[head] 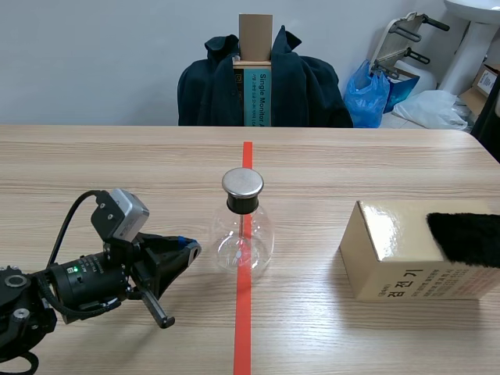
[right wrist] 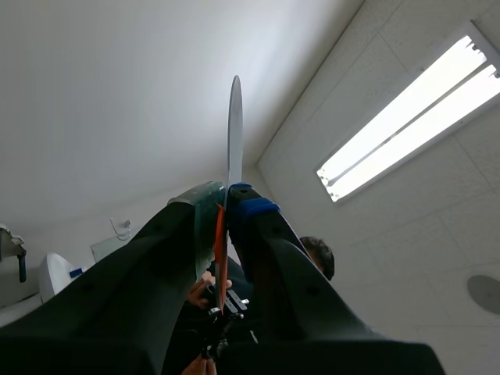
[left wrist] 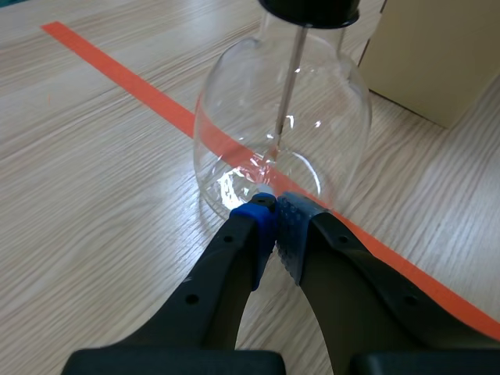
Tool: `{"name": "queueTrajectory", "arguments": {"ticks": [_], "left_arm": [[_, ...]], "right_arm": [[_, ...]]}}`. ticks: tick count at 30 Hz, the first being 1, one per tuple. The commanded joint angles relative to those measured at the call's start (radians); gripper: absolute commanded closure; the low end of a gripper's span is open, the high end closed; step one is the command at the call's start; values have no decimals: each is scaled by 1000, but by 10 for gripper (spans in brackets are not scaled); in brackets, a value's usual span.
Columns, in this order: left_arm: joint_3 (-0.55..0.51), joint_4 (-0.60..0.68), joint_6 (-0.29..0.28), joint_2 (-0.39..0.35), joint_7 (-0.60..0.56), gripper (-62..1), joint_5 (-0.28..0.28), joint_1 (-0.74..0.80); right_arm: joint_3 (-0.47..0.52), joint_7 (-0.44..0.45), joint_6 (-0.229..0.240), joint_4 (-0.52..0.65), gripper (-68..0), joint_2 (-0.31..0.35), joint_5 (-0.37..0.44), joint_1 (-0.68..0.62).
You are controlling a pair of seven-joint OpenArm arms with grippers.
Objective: Do the electroscope experiment.
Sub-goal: 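Bring the plate to the electroscope and point at the metal foil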
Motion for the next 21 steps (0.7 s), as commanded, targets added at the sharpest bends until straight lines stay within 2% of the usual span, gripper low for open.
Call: {"name": "queueTrajectory", "arguments": {"ticks": [1,5,7,11,16,21], "left_arm": [[-5,6,-5,8,-16,-32,12,-13],[-5,-3,-5,13,-19,-32,19,-14],[-5,-3,-1,13,-20,-31,19,-14],[-5,-3,21,13,-23,-31,16,-17],[-5,-3,39,13,-23,-31,16,-17],[-5,-3,40,13,-23,-31,16,-17]], "right_arm": [[7,-1,39,9,-8,2,5,15],[-16,-1,116,-17,-8,-30,0,52],[-41,0,118,-49,-8,-49,-11,86],[-114,0,153,-161,-8,-95,-76,189],[-191,1,157,-323,-8,-168,-159,319],[-275,37,158,-431,-8,-209,-181,396]]}}
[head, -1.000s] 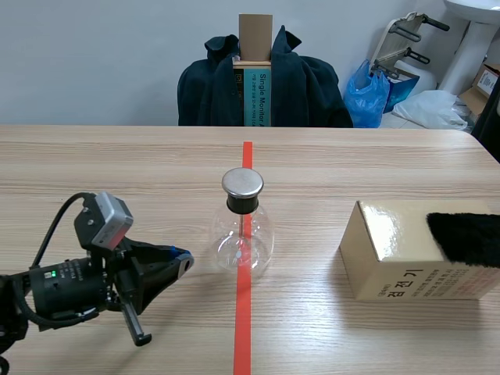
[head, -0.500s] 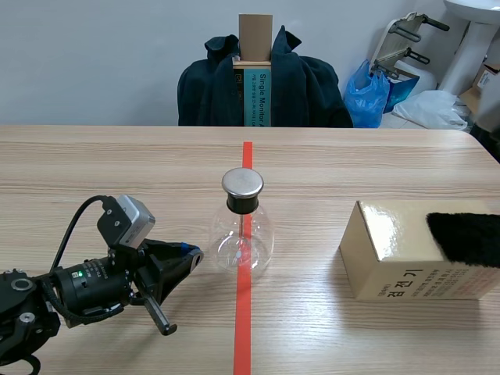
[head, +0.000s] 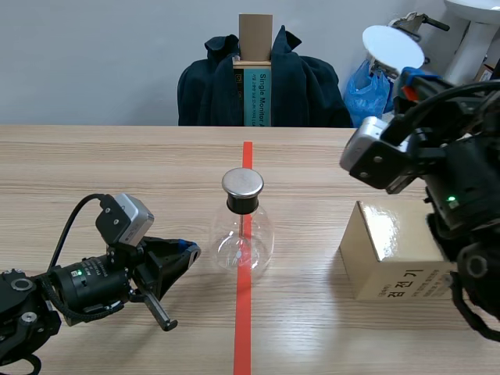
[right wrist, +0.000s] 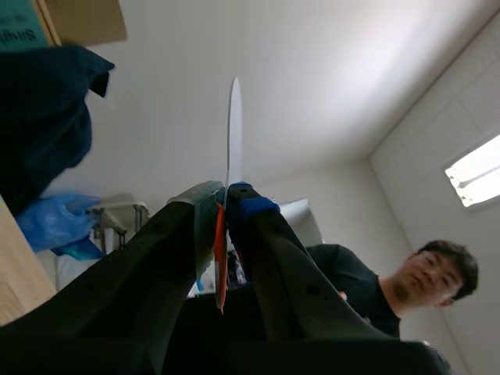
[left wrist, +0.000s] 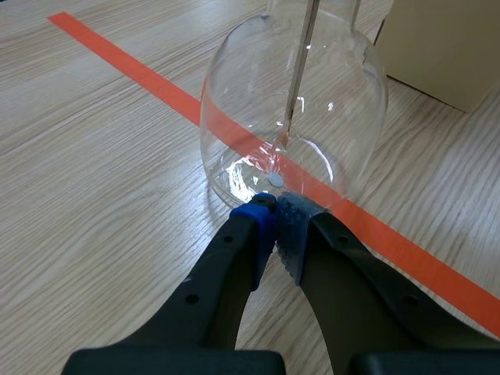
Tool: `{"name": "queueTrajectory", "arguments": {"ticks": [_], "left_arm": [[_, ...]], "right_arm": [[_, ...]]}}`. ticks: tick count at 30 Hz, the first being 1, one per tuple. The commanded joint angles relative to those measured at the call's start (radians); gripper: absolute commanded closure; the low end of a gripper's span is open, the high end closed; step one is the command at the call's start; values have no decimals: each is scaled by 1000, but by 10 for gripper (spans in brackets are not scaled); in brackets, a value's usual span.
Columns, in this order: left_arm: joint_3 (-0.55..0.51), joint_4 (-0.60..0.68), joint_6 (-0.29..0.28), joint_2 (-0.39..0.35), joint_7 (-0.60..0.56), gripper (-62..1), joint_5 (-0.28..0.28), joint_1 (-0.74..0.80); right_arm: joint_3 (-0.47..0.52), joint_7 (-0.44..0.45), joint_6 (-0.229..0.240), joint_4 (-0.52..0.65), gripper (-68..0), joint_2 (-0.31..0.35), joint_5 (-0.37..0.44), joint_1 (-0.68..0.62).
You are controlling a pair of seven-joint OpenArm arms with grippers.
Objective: Do the electroscope experiment.
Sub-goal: 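Bring the plate to the electroscope and point at the metal foil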
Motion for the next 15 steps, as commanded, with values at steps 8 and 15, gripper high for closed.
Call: {"name": "queueTrajectory", "arguments": {"ticks": [8,15], "left_arm": [[-5,16,1,0,-17,-31,-13,-13],[-5,16,1,0,-16,-31,-13,-13]], "right_arm": [[-106,94,42,-50,-8,4,-45,20],[-132,100,100,-91,-8,4,-106,18]]}}
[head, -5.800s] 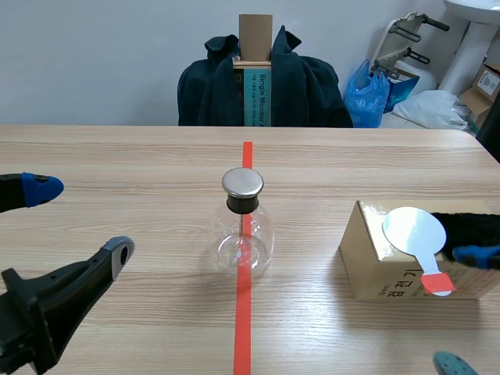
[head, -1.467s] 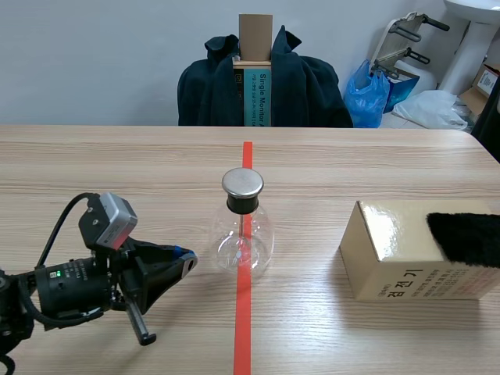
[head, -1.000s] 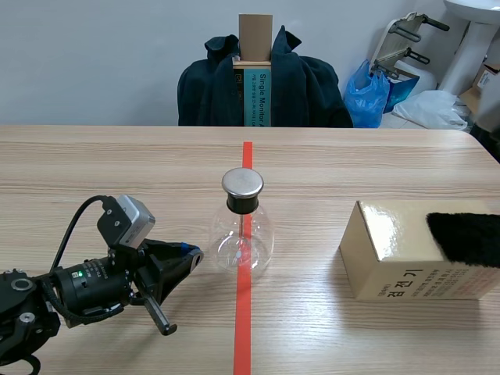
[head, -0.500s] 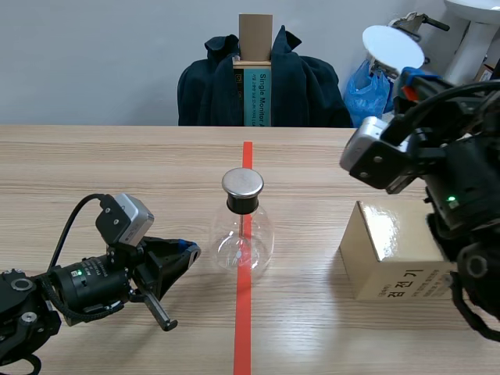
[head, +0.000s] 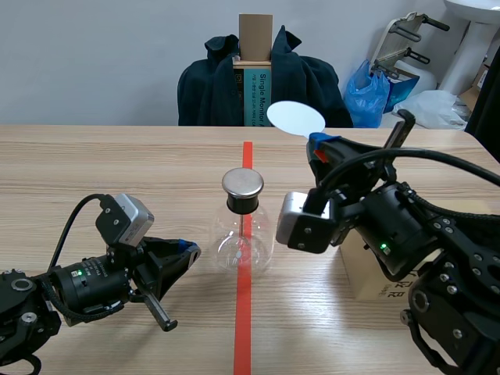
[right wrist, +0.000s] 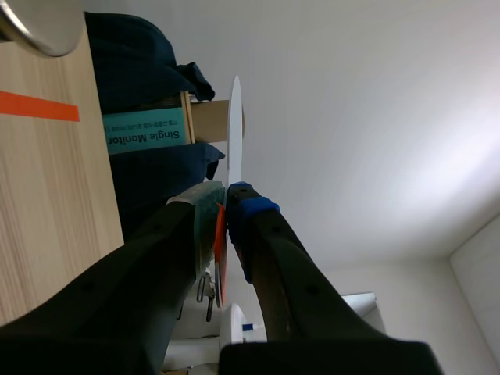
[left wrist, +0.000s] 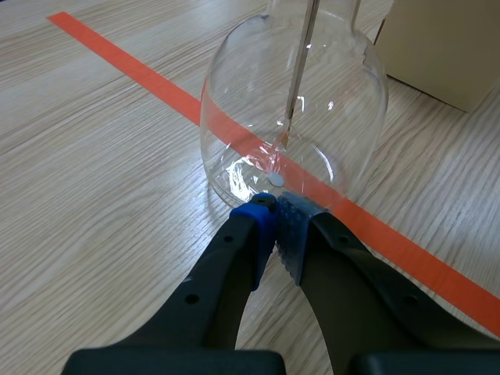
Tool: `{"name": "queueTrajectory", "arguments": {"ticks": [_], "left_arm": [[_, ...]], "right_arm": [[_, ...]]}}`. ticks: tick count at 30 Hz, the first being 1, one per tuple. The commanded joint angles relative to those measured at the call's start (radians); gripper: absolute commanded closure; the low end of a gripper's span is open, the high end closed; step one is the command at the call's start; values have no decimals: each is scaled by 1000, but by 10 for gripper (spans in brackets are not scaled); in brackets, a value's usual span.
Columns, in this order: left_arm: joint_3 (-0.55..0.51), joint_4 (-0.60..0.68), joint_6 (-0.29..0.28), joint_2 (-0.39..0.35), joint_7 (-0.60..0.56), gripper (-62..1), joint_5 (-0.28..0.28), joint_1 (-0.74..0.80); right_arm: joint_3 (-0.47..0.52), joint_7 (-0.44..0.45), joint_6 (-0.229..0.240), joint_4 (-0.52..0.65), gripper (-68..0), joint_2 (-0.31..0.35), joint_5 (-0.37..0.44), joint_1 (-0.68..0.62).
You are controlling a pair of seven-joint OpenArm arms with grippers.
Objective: Do the electroscope experiment.
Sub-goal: 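Bring the plate to the electroscope and point at the metal foil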
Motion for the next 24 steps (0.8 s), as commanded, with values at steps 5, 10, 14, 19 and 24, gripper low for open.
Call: {"name": "queueTrajectory", "arguments": {"ticks": [5,10,14,19,24], "left_arm": [[-5,16,1,0,-16,-31,-13,-13],[-5,16,1,0,-16,-31,-13,-13],[-5,16,1,0,-16,-31,-13,-13],[-5,16,1,0,-16,-31,-13,-13],[-5,16,1,0,-17,-31,-13,-13]], "right_arm": [[7,40,6,-29,-8,14,-19,9],[7,95,13,-35,-8,14,-23,9],[7,147,13,-35,-8,14,-26,9],[7,235,13,-35,-8,14,-43,-3],[7,286,13,-35,-8,13,-56,-19]]}}
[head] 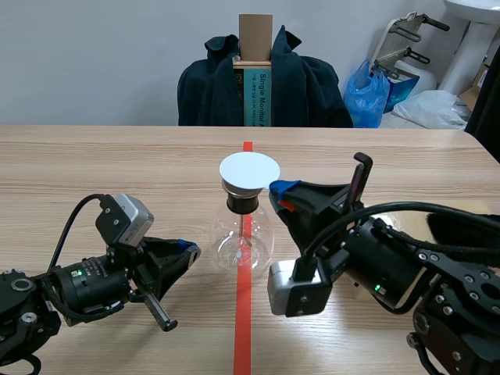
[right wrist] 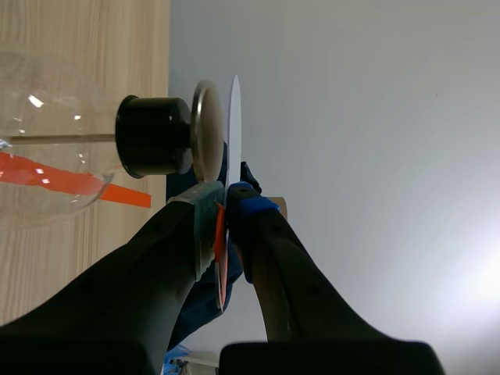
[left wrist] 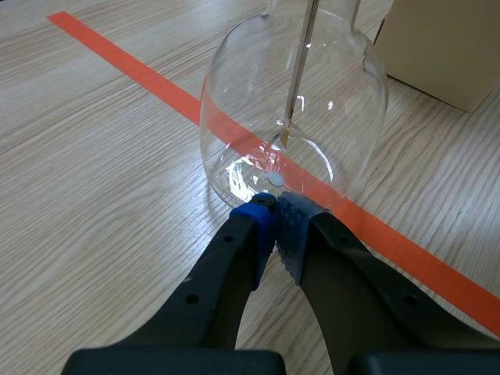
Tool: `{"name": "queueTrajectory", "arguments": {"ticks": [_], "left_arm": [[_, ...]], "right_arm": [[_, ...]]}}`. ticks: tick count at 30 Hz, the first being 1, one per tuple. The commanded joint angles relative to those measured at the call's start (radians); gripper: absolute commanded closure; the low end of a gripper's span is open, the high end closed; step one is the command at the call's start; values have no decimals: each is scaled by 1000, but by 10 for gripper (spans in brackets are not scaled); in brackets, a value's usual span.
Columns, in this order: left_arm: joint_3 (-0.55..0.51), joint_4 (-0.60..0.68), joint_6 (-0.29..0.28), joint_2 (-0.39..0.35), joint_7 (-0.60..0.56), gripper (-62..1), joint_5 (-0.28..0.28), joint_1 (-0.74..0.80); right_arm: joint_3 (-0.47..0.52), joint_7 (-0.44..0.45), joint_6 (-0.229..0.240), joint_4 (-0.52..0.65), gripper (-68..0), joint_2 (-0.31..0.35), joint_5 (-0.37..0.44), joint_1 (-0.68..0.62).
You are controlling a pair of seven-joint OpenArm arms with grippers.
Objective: Do the electroscope experiment.
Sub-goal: 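Bring the plate to the electroscope and point at the metal foil, then move the plate toward and away from the electroscope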
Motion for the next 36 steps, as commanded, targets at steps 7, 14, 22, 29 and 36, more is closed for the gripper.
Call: {"name": "queueTrajectory", "arguments": {"ticks": [7,14,22,29,36], "left_arm": [[-5,16,1,0,-17,-31,-13,-14],[-5,16,1,0,-17,-31,-13,-14],[-5,16,1,0,-17,-31,-13,-14],[-5,16,1,0,-17,-31,-13,-14],[-5,16,1,0,-17,-31,-13,-14]], "right_arm": [[6,18,-13,15,-8,11,9,3],[6,18,-19,15,-8,11,9,3],[6,-10,-24,15,-8,11,9,3],[6,-146,-50,15,-8,11,9,4],[6,-264,-68,15,-8,11,9,4]]}}
